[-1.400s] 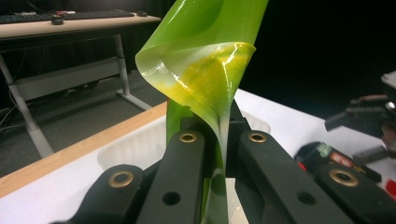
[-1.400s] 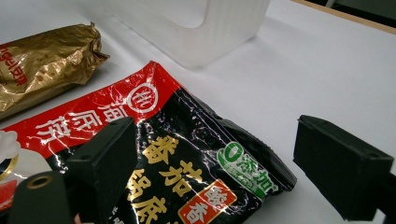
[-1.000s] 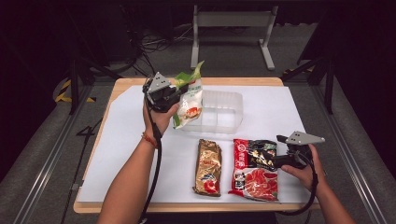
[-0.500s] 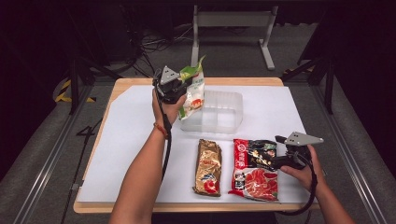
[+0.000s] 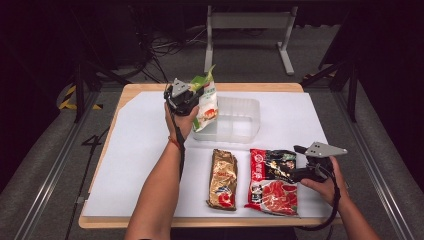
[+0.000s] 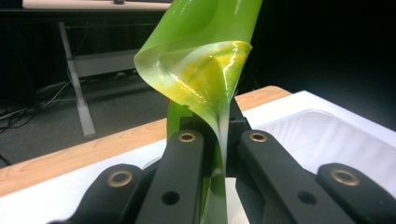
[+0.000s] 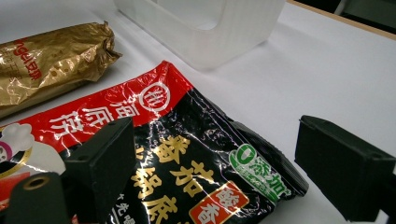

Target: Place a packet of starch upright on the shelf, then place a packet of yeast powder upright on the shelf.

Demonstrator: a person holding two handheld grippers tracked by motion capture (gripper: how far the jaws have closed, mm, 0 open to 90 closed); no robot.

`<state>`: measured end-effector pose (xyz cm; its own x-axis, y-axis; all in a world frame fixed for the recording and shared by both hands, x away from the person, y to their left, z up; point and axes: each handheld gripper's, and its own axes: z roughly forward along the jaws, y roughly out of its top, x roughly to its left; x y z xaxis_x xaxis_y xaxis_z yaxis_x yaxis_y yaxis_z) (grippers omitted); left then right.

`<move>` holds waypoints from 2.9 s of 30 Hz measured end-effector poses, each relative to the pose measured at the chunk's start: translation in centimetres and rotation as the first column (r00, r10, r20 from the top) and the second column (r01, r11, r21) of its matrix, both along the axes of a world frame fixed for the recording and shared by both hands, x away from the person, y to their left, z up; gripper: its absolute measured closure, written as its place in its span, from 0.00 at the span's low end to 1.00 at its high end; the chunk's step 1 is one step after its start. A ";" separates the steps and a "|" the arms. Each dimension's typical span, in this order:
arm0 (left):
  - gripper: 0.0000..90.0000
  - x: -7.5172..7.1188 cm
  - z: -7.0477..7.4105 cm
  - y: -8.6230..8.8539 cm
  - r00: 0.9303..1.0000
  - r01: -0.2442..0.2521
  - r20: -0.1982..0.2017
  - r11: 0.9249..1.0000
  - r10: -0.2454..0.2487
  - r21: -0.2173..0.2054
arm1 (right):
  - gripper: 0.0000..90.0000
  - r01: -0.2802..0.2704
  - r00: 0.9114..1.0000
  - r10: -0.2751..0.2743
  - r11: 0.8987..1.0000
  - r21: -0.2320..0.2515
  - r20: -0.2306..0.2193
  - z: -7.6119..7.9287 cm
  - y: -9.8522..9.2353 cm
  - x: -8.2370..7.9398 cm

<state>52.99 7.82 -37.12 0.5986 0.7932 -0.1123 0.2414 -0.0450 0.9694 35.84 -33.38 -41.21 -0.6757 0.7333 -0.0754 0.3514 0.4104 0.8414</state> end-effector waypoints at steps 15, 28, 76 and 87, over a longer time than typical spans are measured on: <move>0.95 -2.3 -1.8 0.6 0.995 0.097 0.011 0.989 -0.099 0.116 | 0.15 -0.014 1.000 0.013 1.000 -0.020 -0.012 -0.3 0.6 0.2; 0.89 -4.5 -2.2 1.2 0.988 0.154 -0.004 0.976 -0.156 0.153 | 0.15 -0.008 1.000 0.008 0.999 -0.039 -0.011 -0.4 0.8 0.3; 0.38 -13.4 -2.1 6.2 0.962 0.273 -0.093 0.906 -0.257 0.323 | 0.17 -0.023 0.999 0.023 1.000 -0.015 -0.026 -0.4 1.7 1.2; 0.19 -17.6 -4.3 6.4 0.907 0.412 -0.217 0.866 -0.361 0.284 | 0.18 -0.031 0.999 0.030 0.999 -0.014 -0.024 -0.3 2.3 1.2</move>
<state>35.38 14.20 -41.41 0.8602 0.5099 -0.0096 0.2833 -0.4621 0.8404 37.04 -31.11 -41.49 -0.6996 0.7112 -0.0695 0.3583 0.4333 0.8269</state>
